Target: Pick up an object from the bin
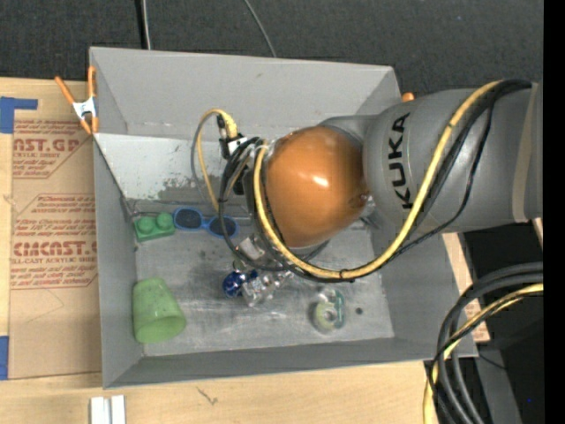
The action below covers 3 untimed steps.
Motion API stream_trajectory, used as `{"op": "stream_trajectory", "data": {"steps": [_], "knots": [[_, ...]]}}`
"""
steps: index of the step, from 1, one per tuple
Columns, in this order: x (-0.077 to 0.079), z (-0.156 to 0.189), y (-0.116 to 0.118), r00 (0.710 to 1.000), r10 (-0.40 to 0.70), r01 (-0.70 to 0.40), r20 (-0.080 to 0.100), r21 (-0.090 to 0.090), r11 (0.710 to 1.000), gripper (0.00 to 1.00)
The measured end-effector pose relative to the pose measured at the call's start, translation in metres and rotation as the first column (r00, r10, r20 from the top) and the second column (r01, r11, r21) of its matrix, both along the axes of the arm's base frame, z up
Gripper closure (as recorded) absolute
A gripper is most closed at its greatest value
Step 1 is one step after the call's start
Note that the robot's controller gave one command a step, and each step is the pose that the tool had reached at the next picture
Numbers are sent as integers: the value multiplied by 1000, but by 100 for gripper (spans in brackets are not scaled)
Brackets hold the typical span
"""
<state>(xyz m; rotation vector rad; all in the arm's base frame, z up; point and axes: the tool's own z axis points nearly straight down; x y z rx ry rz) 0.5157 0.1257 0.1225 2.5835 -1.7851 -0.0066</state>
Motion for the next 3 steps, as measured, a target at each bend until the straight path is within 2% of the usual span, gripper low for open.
{"op": "stream_trajectory", "data": {"steps": [1,2,3], "knots": [[22,109,-25,1000,-7,7,11,2,1000,100],[51,45,-34,970,242,-242,0,2,970,100],[60,101,-10,969,245,-245,9,2,969,100]]}}
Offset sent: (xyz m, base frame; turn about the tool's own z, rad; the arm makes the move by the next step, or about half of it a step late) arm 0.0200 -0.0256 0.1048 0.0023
